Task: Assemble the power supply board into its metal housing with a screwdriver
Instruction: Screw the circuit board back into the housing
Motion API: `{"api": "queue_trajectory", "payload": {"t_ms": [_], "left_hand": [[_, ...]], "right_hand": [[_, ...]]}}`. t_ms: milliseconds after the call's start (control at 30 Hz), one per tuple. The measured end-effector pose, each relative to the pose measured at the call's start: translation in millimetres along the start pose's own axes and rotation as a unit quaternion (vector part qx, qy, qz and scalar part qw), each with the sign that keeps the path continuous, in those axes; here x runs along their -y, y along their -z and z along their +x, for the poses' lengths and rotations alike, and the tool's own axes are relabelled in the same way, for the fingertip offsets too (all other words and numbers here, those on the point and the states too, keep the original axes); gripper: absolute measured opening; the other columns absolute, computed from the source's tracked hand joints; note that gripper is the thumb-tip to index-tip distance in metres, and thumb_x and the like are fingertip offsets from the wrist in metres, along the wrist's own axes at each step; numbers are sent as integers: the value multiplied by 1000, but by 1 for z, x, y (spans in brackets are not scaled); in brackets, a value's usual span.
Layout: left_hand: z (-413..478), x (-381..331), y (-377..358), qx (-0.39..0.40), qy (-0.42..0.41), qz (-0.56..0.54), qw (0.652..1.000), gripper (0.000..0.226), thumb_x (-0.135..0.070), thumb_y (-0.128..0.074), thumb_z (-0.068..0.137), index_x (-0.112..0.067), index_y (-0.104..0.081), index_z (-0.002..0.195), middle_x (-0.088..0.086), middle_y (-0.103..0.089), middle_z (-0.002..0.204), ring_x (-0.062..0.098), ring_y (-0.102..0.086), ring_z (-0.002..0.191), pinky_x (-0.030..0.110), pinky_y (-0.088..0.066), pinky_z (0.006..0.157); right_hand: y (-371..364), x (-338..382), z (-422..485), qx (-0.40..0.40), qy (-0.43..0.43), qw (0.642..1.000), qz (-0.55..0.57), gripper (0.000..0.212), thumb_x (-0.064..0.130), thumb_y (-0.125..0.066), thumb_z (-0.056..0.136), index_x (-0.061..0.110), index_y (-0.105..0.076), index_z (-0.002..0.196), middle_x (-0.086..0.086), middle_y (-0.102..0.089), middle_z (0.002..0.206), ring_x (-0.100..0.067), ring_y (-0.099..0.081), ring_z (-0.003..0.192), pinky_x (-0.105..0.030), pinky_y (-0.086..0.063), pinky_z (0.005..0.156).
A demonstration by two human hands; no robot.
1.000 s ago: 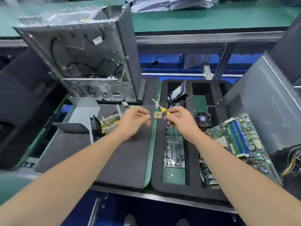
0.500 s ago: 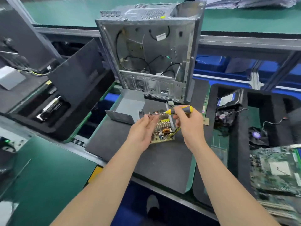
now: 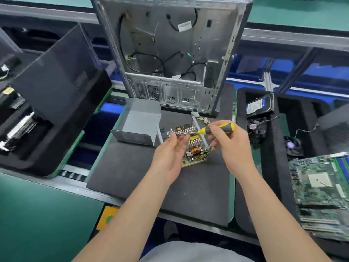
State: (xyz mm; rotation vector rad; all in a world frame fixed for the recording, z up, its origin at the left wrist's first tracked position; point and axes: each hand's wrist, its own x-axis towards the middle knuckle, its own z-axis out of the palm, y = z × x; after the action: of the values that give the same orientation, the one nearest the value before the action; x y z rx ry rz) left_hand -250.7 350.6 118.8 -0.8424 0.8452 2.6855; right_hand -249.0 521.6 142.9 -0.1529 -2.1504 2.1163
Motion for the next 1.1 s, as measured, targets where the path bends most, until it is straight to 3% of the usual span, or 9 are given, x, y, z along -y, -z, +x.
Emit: {"api": "queue_trajectory", "payload": {"t_ms": [233,367,533,700,867,1000,1100], "left_hand": [[-3,5,-5,-11,-17,36,999,25,-13,-54,106,8,-63,116,16,-72,104,17,-77,92,23,-60,77],[-8,14,-16,-19,-8,-6,1000,21,-13,-56,105,6,-64,108,15,-75,96,20,-77,92,24,-61,75],[-10,26,-20,-42,-14,-30,999,19,-14,-60,103,3,-66,109,14,-78,91,22,-77,93,26,-62,74],[-9,33,-15,-45,-24,-41,998,21,-15,-60,103,3,-67,112,20,-75,107,27,-76,100,28,-62,74],[-7,36,-11,-36,-30,-36,998,24,-15,-60,104,4,-68,116,19,-77,105,27,-76,101,28,-62,75],[-7,38,-7,-39,-52,0,998,23,-13,-59,104,2,-68,118,18,-77,107,27,-76,102,28,-62,77],[-7,47,-3,-49,-113,141,982,19,-2,-57,99,-6,-67,116,10,-79,101,25,-76,102,29,-61,84]], "right_hand": [[9,0,5,20,11,1000,-10,12,14,-66,101,6,-73,95,-11,-78,87,-20,-63,62,-29,-54,56],[15,2,12,7,-5,1000,25,23,27,-70,100,7,-73,88,-16,-76,83,-23,-64,59,-32,-54,53],[24,-2,18,28,-12,999,23,24,28,-70,100,4,-71,96,-13,-79,90,-25,-68,66,-35,-57,57],[31,-7,19,26,-23,999,30,24,26,-69,100,2,-72,99,-13,-79,90,-24,-68,67,-34,-56,57],[37,-7,20,22,-32,998,42,23,24,-69,100,1,-72,99,-13,-79,89,-23,-68,65,-32,-56,56],[39,-5,19,24,-32,998,51,22,22,-68,101,0,-72,99,-13,-79,89,-22,-67,66,-32,-56,56],[44,-4,18,7,-29,998,53,20,21,-68,101,1,-72,97,-12,-78,87,-21,-66,65,-31,-55,55]]}}
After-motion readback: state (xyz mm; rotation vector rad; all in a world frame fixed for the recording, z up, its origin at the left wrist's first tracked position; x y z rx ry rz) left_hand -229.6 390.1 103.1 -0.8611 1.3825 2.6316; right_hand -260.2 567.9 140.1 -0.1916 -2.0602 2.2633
